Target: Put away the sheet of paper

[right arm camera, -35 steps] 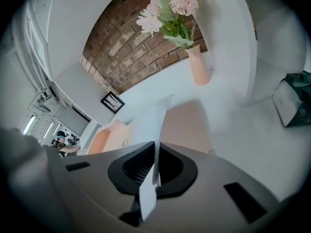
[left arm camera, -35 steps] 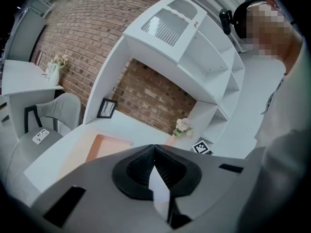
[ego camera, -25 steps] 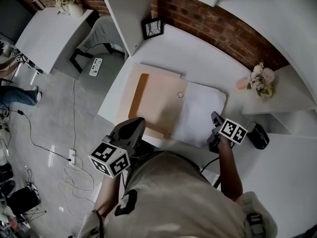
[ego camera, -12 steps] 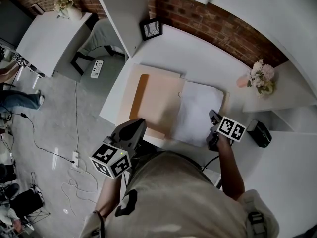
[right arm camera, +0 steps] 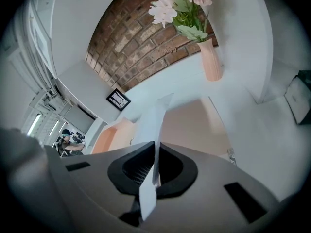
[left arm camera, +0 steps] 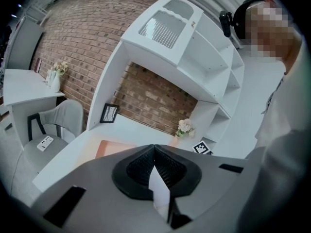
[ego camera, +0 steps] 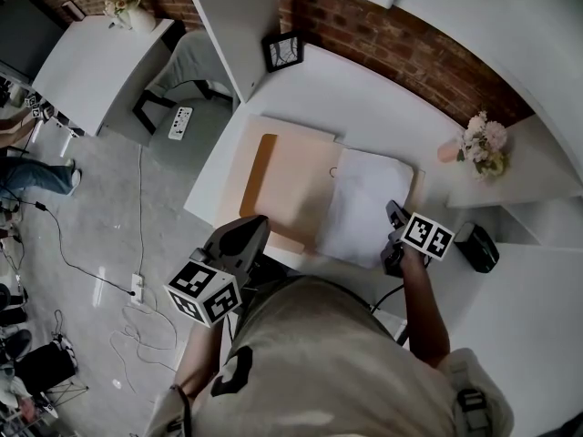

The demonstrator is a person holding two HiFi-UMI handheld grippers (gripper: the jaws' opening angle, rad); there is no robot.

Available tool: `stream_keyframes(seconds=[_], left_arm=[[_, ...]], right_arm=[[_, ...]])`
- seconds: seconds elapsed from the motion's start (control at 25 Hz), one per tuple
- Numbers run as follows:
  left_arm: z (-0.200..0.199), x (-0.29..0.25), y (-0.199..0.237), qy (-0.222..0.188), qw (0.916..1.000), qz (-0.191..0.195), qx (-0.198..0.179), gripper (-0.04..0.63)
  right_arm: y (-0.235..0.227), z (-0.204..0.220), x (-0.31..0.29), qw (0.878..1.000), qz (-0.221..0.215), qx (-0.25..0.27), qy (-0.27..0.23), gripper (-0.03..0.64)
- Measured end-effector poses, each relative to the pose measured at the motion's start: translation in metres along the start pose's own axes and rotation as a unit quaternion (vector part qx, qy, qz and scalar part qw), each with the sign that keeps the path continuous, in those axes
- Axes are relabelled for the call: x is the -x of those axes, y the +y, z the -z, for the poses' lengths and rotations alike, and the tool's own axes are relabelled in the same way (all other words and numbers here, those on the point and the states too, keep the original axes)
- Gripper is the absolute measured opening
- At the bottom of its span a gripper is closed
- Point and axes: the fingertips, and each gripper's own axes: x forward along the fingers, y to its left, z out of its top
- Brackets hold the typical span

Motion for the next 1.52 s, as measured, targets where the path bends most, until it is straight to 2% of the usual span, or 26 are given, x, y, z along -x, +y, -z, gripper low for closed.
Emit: stream_keyframes(seconds=[1.52], left_arm=[[0.0,0.008,0.01,-0.008,0.9998,-0.017,0.005,0.015]], right_arm=[[0.023,0.003,-0.014,0.999,-0.029,-0.014,0.004,0.028]])
